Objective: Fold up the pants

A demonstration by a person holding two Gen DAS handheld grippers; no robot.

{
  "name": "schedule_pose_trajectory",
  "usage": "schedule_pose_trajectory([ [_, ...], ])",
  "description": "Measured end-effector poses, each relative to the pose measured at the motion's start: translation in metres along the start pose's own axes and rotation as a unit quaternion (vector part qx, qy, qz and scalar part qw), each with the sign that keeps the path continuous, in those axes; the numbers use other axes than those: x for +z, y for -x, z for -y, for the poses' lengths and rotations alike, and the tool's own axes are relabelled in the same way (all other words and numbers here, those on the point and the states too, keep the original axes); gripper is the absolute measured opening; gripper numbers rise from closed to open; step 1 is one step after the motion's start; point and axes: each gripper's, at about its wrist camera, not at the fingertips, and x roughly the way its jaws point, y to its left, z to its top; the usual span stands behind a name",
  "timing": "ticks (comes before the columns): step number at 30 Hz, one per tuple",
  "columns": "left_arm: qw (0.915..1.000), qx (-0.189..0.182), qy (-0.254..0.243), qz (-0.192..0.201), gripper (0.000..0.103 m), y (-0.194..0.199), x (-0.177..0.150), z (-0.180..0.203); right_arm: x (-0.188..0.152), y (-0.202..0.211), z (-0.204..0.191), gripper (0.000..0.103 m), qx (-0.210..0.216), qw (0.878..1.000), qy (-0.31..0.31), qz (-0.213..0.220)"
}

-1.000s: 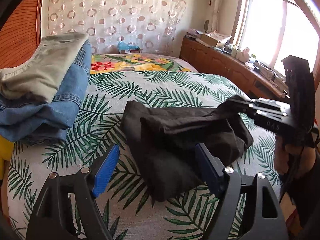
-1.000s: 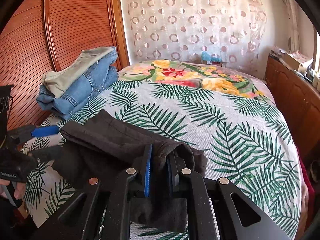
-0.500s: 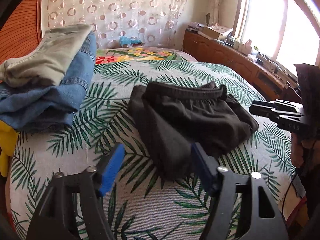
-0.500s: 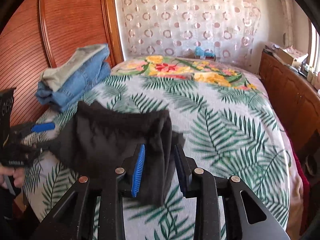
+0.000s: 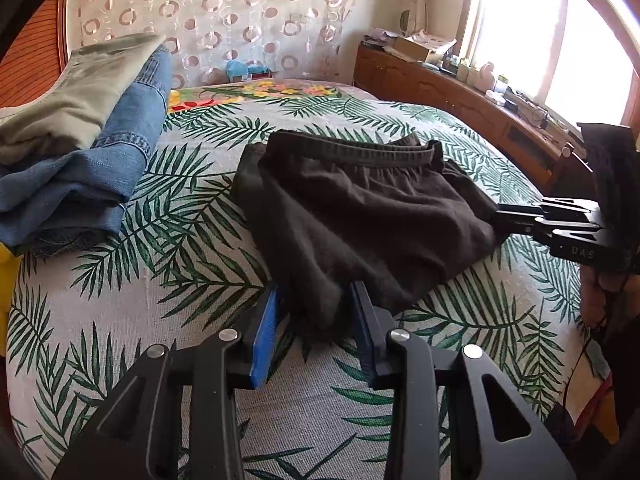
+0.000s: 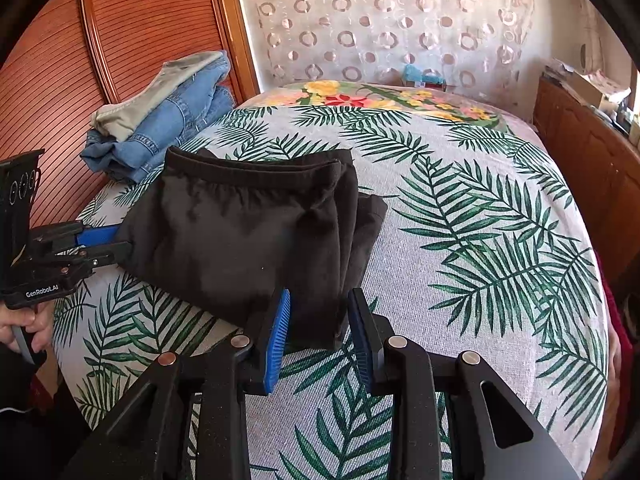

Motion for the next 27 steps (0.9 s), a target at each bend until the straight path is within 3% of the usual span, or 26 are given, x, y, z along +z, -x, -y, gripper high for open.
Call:
schedule_pose_trajectory([
  [4,1.0000,0.004,-0.004,0.001,0.037,-0.001,-0.001,0.000,0.001,0.004,0.003,0.005,0.001,1.000,0.006,0.005],
  [7,1.0000,0.001,-0.002,0.002,0.035,-0.002,-0.001,-0.001,0.000,0.015,0.008,0.000,-0.049,0.998,0.000,0.029],
  [14,0.9999,-0.002,-0.009,0.004,0.028,-0.001,-0.001,0.003,-0.005,0.017,0.012,0.000,-0.034,0.999,-0.017,0.031],
  [18,0.9999,-0.002,-0.013,0.008,0.017,0.000,-0.001,0.004,-0.006,0.024,0.006,0.000,-0.014,0.999,-0.018,0.044],
  [22,0.9998,-0.007,-0.011,0.012,0.013,0.002,0.000,0.005,-0.005,0.015,0.002,0.020,-0.017,0.999,-0.007,0.030],
  [27,0.9997,-0.014,-0.007,0.020,0.012,0.007,0.001,0.003,-0.005,-0.003,0.009,0.021,0.000,1.000,-0.022,-0.005],
])
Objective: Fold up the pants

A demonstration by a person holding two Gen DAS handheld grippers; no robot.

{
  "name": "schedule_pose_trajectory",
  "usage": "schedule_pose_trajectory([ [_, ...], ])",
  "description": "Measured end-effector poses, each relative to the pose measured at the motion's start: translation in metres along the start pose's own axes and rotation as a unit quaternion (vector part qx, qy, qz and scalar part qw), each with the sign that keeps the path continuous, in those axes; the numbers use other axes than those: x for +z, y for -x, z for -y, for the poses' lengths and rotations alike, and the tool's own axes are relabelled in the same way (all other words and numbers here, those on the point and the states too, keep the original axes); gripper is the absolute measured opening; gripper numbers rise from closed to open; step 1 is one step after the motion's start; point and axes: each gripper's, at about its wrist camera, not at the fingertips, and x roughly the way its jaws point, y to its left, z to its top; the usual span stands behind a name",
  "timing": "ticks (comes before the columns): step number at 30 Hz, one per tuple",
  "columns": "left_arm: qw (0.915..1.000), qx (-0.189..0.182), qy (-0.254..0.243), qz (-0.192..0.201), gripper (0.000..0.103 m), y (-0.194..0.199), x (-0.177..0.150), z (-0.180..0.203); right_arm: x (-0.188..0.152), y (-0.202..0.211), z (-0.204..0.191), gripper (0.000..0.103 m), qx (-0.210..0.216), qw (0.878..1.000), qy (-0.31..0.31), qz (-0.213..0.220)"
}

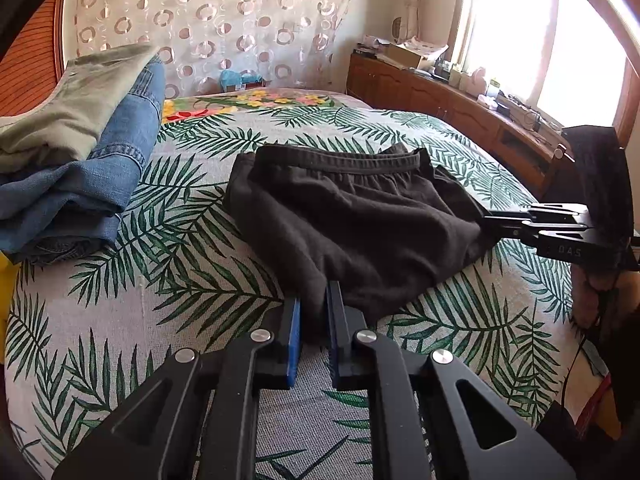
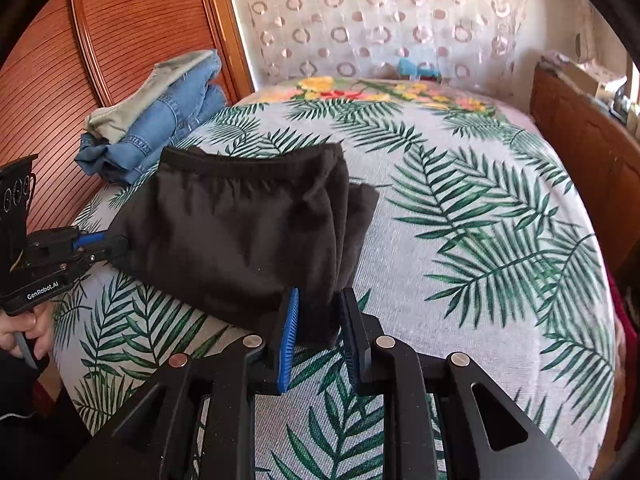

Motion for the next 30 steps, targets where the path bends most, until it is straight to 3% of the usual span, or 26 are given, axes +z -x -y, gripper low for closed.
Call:
schedule_pose_trajectory([
  [2,1.0000,-0.001,0.001,0.003,0.012,0.003,0.000,0.001,0.001,0.000,0.000,0.007,0.009,1.000,0.005,-0.002],
  [4,0.9999,-0.005,-0.002,0.009,0.012,0.011,-0.001,0.003,0.001,0.004,-0.005,0.005,0.003,1.000,0.020,0.004],
  [15,0.9993,-0.024,-0.029,0.005,0.012,0.049,-0.030,0.026,-0.036,0.056,-0.017,0.004,0.026,0.999,0.020,0.027],
  [23,0.9994,-0.008,-0.032,-0.008,0.014,0.043,-0.038,0.031,-0.051,0.068,-0.023,0.004,0.001,0.999,0.027,0.017],
  [26,0.9995,-0.004,-0.031,-0.009,0.022,0.043,-0.037,0.030,-0.051,0.076,-0.026,0.004,0.000,0.999,0.029,0.023],
  [28,0.9996,0.003,-0.028,-0.003,0.039,0.044,-0.035,0.029,-0.051,0.083,-0.028,0.004,-0.002,0.999,0.030,0.032],
  [30,0.9997,0.009,-0.022,0.008,0.050,0.047,-0.032,0.026,-0.047,0.088,-0.029,0.004,-0.004,0.999,0.031,0.039],
])
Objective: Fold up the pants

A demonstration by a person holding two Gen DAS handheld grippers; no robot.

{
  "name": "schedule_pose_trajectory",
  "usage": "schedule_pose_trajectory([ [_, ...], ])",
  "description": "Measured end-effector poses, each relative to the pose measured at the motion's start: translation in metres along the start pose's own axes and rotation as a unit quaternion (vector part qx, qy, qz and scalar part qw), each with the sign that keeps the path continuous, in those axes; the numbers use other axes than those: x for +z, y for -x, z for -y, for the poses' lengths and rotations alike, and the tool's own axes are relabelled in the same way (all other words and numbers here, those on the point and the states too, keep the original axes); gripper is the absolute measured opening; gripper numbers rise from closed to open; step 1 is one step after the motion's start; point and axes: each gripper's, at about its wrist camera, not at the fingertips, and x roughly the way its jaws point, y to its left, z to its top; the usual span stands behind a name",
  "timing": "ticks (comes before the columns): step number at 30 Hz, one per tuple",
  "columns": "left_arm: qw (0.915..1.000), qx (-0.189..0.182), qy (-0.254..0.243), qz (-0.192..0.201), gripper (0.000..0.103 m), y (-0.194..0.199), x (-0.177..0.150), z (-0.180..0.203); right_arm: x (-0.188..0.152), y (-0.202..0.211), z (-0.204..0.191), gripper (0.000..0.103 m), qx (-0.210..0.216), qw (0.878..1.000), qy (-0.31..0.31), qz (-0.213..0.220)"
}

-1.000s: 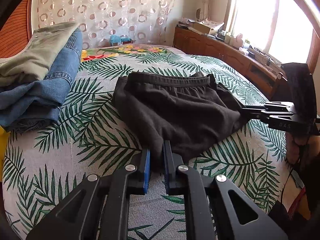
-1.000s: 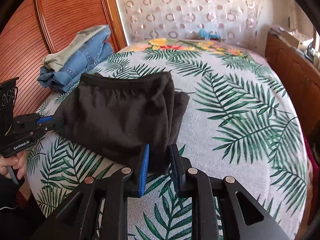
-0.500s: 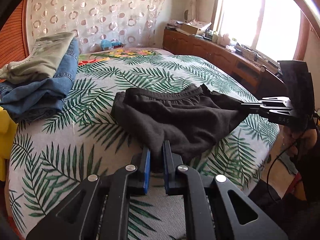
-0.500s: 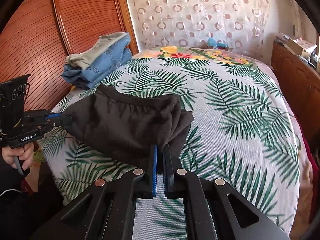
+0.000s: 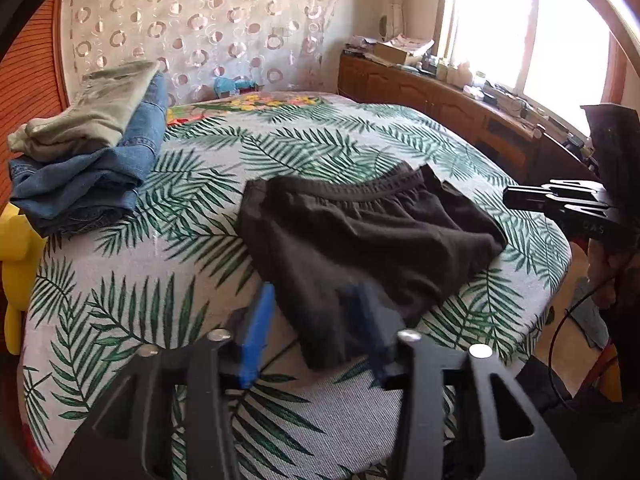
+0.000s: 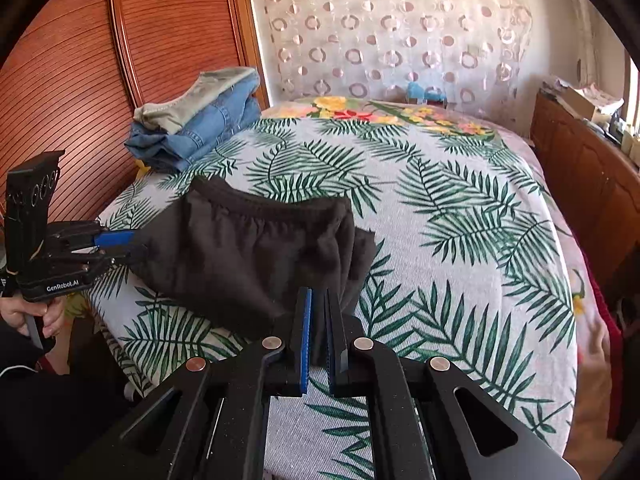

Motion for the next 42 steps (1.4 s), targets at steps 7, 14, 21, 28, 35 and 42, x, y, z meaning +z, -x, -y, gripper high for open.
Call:
schedule_pose_trajectory([
  [7,0.9997,-0.008,0.019,-0.010,0.082,-0.011,0.010,-0.012,0.015,-0.007,0.001,0.016,-0.008,1.000,0.007,0.014],
  [14,0.9998,-0.001,0.022,0.001,0.082,-0.022,0.022,-0.016,0.035,-0.049,0.002,0.016,0.001,1.000,0.015,-0.006],
  [21,0.9995,0.023,0.021,-0.005,0.082,-0.039,0.026,-0.024,0.050,-0.096,0.001,0.017,-0.009,0.998,0.020,-0.060],
  [28,0.9992,0.022,0.027,-0.017,0.082,-0.047,0.021,-0.029,0.059,-0.108,0.002,0.017,-0.009,0.998,0.017,-0.059],
  [35,0.9991,0.022,0.029,-0.021,0.082,-0.048,0.020,-0.029,0.063,-0.095,0.003,0.006,-0.009,1.000,0.023,0.007],
  [42,0.9986,0.024,0.031,-0.035,0.082,-0.053,0.020,-0.030,0.056,-0.109,0.010,0.006,-0.023,0.999,0.014,-0.018],
])
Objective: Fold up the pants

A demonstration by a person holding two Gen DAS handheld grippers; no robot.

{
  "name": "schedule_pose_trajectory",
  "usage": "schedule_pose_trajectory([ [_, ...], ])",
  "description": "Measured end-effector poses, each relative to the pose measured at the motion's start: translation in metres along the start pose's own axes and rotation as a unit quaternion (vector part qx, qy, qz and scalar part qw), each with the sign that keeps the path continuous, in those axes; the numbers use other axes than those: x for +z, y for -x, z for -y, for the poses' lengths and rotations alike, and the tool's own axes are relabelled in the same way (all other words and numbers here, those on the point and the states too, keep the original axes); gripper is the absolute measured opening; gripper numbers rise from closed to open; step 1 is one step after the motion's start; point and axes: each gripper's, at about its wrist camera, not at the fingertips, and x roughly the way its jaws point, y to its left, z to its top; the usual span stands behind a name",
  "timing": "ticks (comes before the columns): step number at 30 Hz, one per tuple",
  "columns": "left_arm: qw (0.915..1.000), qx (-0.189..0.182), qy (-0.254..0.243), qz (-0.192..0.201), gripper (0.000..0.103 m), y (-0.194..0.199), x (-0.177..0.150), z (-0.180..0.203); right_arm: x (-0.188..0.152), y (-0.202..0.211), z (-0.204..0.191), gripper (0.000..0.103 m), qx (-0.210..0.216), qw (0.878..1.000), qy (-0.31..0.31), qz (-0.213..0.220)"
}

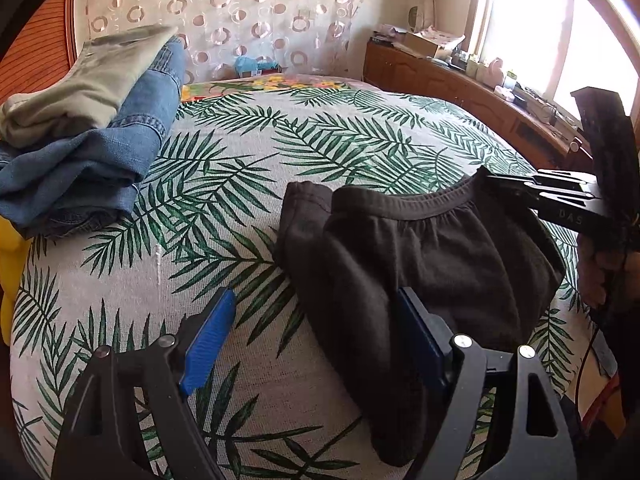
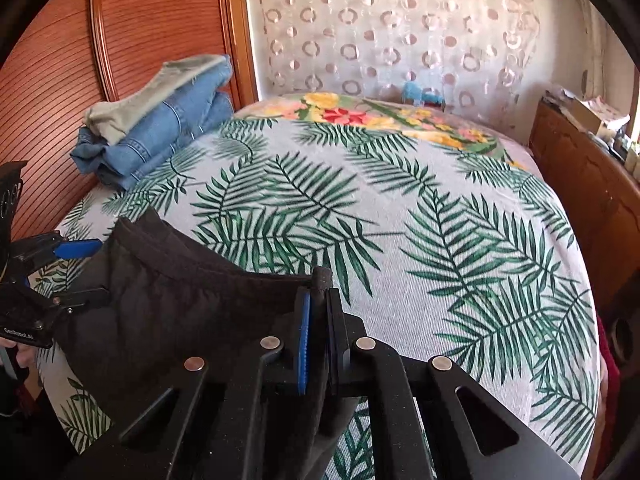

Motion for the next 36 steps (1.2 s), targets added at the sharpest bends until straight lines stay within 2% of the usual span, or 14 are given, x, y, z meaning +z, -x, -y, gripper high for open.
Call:
schedule_pose_trajectory([
  [4,1.0000,0.005,-0.005,-0.002,0.082,-0.001,0.000,0.001,0.004,0.002,0.000,0.012,-0.006,1.000,0.001,-0.005],
  [6,1.0000,0.006,-0.006,-0.002,0.082,-0.002,0.000,0.002,0.001,0.008,-0.003,0.020,-0.011,1.000,0.008,-0.009],
  [8,0.9999,0.009,-0.008,-0.003,0.082,-0.003,0.000,0.002,-0.004,0.012,-0.003,0.038,-0.013,1.000,0.009,-0.015],
  [11,0.9999,0.009,-0.011,-0.004,0.083,-0.003,0.000,0.003,-0.015,0.022,-0.005,0.045,-0.013,1.000,0.007,-0.019],
  [17,0.9999,0.009,-0.011,-0.004,0.083,-0.003,-0.001,0.003,-0.024,0.024,0.003,0.047,-0.008,0.999,-0.010,-0.030],
  [28,0.9998,0.011,-0.014,-0.006,0.083,-0.005,0.000,0.003,-0.027,0.021,0.002,0.051,-0.017,1.000,-0.022,-0.014],
  [34,0.9998,0.002,-0.014,-0.017,0.083,-0.005,0.005,0.000,-0.030,0.026,0.012,0.053,-0.003,0.999,-0.042,-0.008],
  [36,0.9999,-0.002,-0.009,-0.009,0.083,-0.001,0.009,-0.002,-0.031,0.026,0.014,0.053,0.000,0.999,-0.046,-0.007],
])
